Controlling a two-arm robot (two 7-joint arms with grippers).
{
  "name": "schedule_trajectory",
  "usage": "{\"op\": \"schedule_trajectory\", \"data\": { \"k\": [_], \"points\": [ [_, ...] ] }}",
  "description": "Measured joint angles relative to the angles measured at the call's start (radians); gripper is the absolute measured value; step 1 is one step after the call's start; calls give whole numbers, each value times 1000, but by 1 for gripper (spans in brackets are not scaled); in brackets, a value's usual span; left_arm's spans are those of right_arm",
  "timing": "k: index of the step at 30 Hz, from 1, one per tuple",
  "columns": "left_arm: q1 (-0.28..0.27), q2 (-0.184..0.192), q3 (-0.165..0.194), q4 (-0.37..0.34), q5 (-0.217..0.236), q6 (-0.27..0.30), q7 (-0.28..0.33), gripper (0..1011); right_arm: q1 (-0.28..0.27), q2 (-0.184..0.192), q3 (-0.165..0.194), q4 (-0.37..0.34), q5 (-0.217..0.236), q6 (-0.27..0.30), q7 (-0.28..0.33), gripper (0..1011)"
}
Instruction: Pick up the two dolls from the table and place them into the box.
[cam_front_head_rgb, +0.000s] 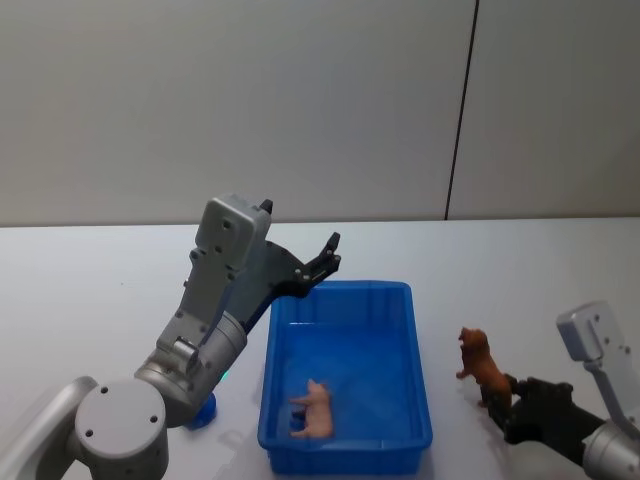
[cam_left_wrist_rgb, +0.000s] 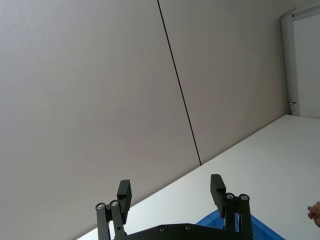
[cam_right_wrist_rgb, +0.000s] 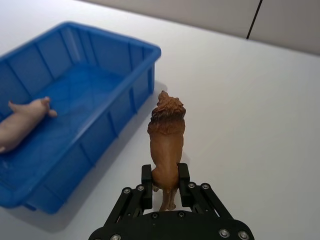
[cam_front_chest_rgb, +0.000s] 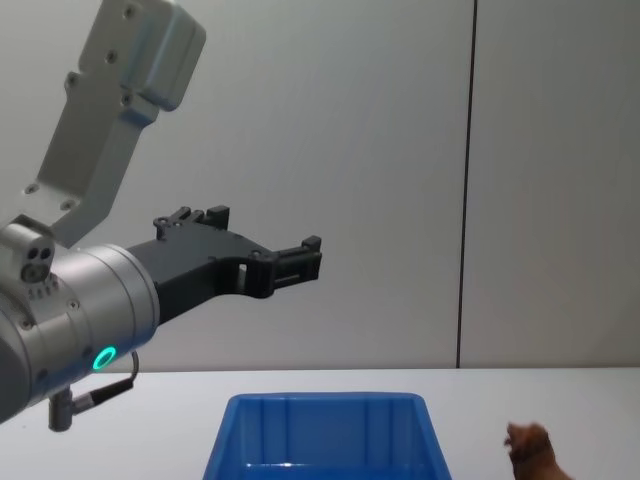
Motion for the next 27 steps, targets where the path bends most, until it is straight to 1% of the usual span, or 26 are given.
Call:
{"op": "schedule_trajectory", "data": {
  "k": [6,10,14,19,25,27],
  "points": [
    [0,0,0,0,0,0,0,1001,8,-5,-1,-21,-10,-49,-1,284],
    [0,0,0,0,0,0,0,1001,21,-12,-4,-38,-17,-74,11,284],
    [0,0,0,0,0,0,0,1001,43,-25,-11,-53,-26,-93,39,284],
    [0,0,0,0,0,0,0,1001,71,-45,-24,-60,-43,-96,80,284],
    [0,0,0,0,0,0,0,1001,109,-79,-50,-56,-77,-67,129,284],
    [0,0,0,0,0,0,0,1001,123,-91,-60,-49,-90,-54,142,303]
  ]
}}
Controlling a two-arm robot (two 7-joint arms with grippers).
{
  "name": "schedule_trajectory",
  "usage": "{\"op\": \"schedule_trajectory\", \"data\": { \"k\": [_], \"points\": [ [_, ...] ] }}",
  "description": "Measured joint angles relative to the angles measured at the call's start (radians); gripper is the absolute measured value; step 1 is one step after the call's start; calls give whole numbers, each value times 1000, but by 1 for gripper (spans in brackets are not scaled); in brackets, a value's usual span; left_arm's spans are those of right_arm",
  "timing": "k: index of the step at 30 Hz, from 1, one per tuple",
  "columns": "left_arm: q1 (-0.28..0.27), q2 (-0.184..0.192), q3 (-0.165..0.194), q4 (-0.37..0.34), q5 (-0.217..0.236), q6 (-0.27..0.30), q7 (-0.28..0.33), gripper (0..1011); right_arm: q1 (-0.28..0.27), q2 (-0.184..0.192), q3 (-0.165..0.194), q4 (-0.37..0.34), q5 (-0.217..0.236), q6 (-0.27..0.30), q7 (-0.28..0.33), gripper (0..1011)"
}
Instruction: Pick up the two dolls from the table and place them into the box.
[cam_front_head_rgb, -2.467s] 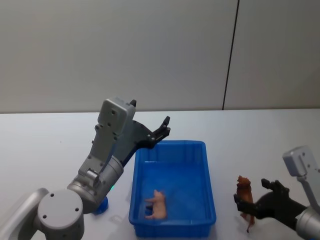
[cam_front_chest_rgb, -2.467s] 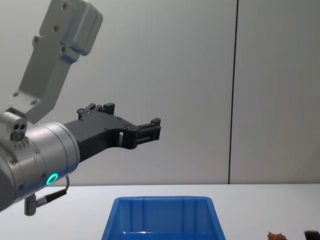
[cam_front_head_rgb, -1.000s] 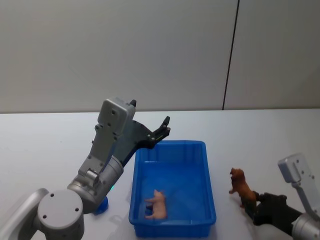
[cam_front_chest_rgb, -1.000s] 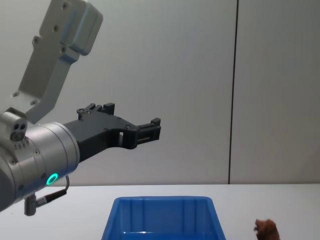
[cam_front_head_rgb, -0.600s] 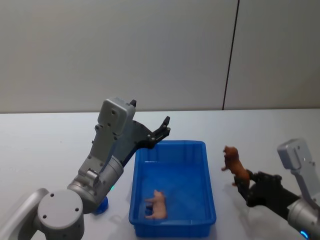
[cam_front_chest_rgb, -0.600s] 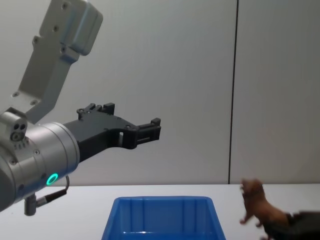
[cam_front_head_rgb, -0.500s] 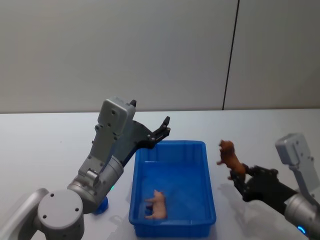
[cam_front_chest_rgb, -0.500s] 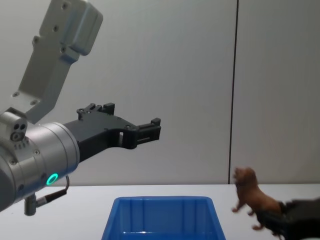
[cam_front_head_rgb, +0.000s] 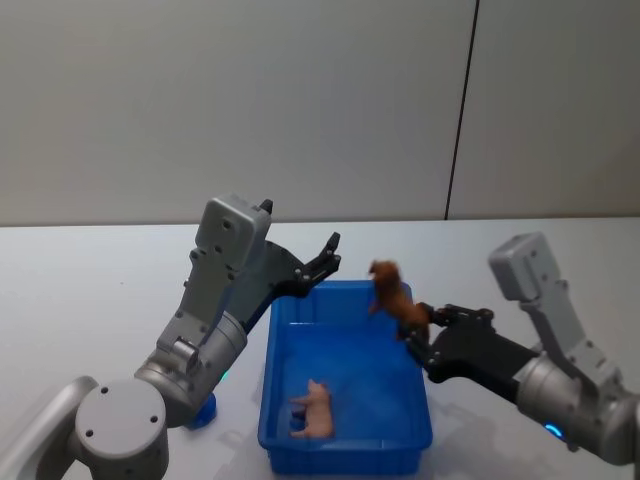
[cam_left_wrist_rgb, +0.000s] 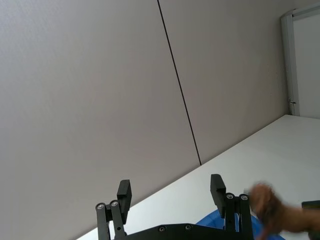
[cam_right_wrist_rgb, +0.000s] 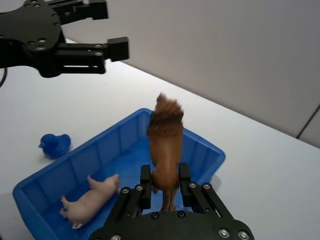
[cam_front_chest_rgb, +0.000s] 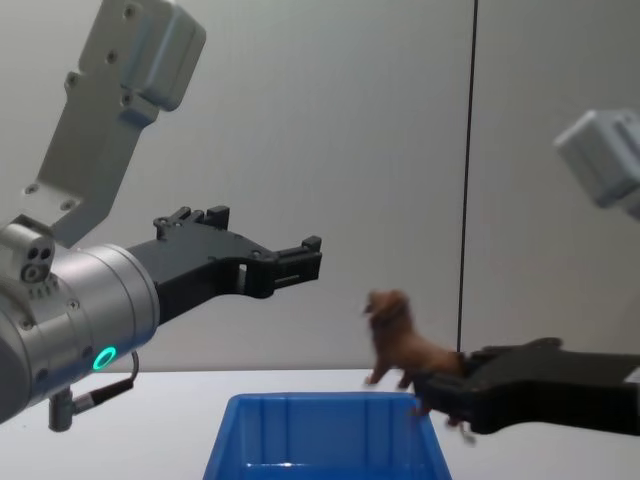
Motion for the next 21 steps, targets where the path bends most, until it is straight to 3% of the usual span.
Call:
{"op": "schedule_trajectory", "data": {
  "k": [5,7,12,21],
  "points": [
    [0,0,0,0,0,0,0,1001,21,-21,-16,18,-22,27,18,486],
    [0,0,0,0,0,0,0,1001,29,-29,-22,26,-31,39,22,503],
    [0,0,0,0,0,0,0,1001,43,-41,-29,40,-38,55,25,706],
    [0,0,0,0,0,0,0,1001,45,-27,-13,45,-21,57,12,937]
  ]
}}
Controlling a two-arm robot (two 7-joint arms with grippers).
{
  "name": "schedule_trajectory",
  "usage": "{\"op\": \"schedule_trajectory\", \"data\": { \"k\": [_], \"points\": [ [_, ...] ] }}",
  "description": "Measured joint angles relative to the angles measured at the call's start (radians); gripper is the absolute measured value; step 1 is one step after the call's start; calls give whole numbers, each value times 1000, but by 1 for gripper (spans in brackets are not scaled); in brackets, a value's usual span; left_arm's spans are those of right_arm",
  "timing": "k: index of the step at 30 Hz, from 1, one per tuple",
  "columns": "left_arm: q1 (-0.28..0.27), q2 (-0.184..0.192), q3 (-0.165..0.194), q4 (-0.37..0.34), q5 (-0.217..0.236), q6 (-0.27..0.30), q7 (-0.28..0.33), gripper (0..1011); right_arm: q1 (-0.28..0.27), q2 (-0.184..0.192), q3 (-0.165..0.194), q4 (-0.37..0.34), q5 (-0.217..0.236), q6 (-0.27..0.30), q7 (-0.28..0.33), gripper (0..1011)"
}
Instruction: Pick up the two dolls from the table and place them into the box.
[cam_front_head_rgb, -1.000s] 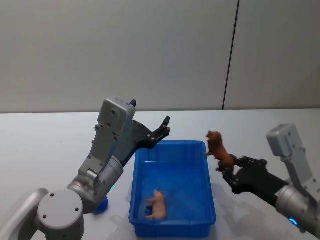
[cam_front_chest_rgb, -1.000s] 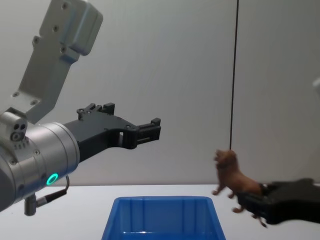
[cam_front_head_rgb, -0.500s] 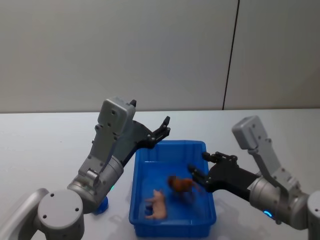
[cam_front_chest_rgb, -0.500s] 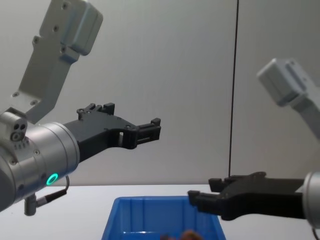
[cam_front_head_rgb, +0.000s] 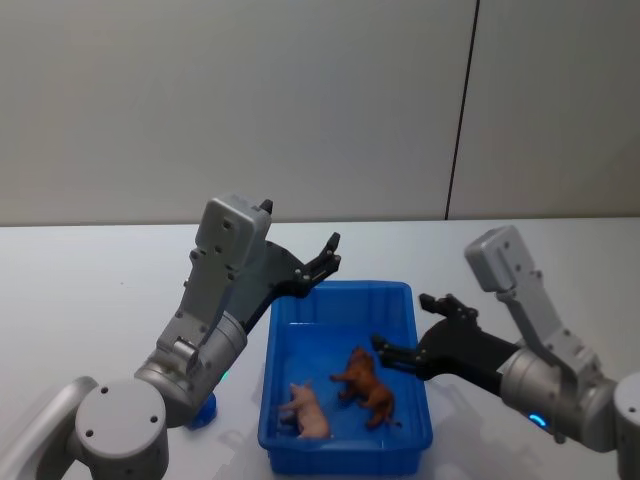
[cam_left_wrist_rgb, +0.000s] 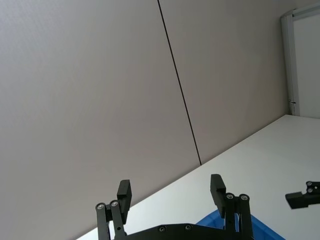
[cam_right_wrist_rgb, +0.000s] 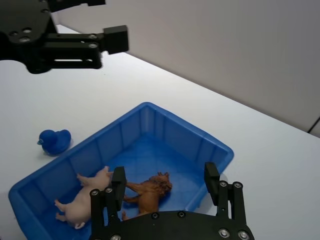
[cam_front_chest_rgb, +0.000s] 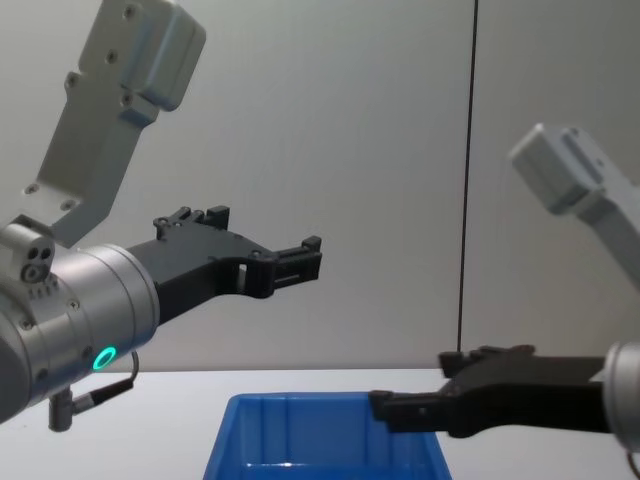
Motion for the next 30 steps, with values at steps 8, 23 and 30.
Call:
{"op": "schedule_trajectory", "data": {
  "k": [8,23,30],
  "points": [
    [0,0,0,0,0,0,0,1001,-24,44,36,-14,43,-27,-15,1001],
    [6,3,-1,-6,5,8,7,1001,-58,109,90,-24,113,-57,-36,1001],
    [37,24,-5,-43,9,41,49,1001,-65,122,101,-26,127,-63,-40,1001]
  ]
}}
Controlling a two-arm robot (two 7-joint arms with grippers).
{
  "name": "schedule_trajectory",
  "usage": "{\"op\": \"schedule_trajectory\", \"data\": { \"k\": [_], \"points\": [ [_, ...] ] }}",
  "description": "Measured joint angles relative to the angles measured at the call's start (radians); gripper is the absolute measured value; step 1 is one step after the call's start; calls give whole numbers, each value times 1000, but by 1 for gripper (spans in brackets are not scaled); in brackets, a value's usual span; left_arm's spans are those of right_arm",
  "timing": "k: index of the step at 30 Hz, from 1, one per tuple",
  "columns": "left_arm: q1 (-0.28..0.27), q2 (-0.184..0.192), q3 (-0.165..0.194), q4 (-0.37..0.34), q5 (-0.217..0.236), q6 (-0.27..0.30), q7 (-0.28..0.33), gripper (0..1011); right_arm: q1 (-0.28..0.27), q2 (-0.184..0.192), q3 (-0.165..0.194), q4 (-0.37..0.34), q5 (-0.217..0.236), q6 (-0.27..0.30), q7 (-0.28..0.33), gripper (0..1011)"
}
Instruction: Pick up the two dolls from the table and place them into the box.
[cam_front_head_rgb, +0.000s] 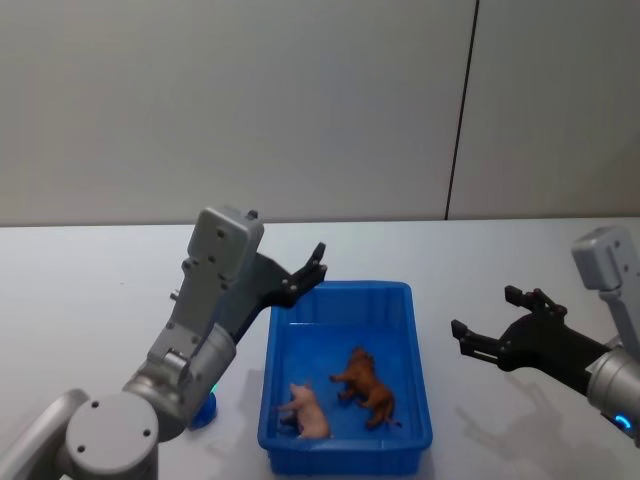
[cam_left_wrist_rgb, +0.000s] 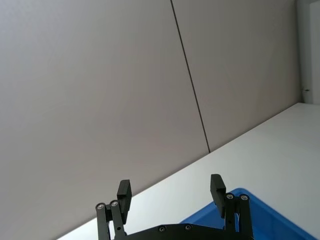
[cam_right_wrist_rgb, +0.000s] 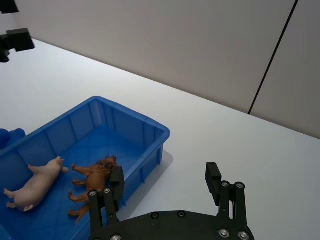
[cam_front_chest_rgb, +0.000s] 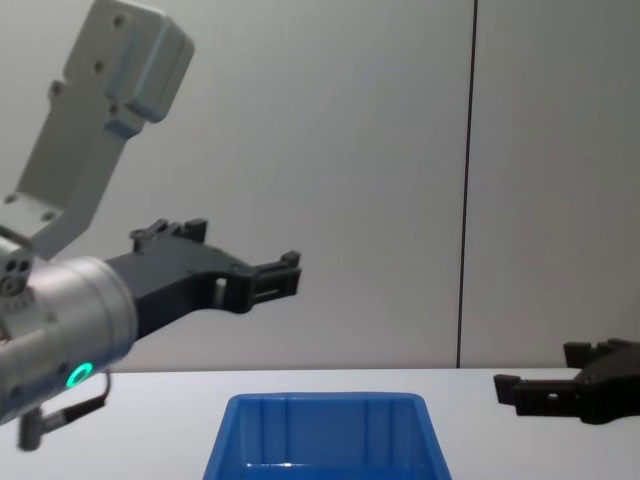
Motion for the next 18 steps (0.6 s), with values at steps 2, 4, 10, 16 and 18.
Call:
{"op": "schedule_trajectory", "data": {
  "k": [2,4,10,16,18],
  "points": [
    [15,12,-2,-17,-2,14,20,1001,-2,3,2,0,3,-2,-1,1001],
    [29,20,-3,-29,-5,24,37,1001,-3,5,4,0,5,-2,-2,1001],
    [96,68,-12,-85,-38,59,110,1001,-5,10,8,-1,10,-5,-3,1001],
    [174,121,-20,-129,-85,71,188,1001,-7,13,11,-2,14,-6,-4,1001],
    [199,137,-23,-140,-103,71,208,1001,-7,14,12,-2,14,-6,-4,1001]
  ]
}}
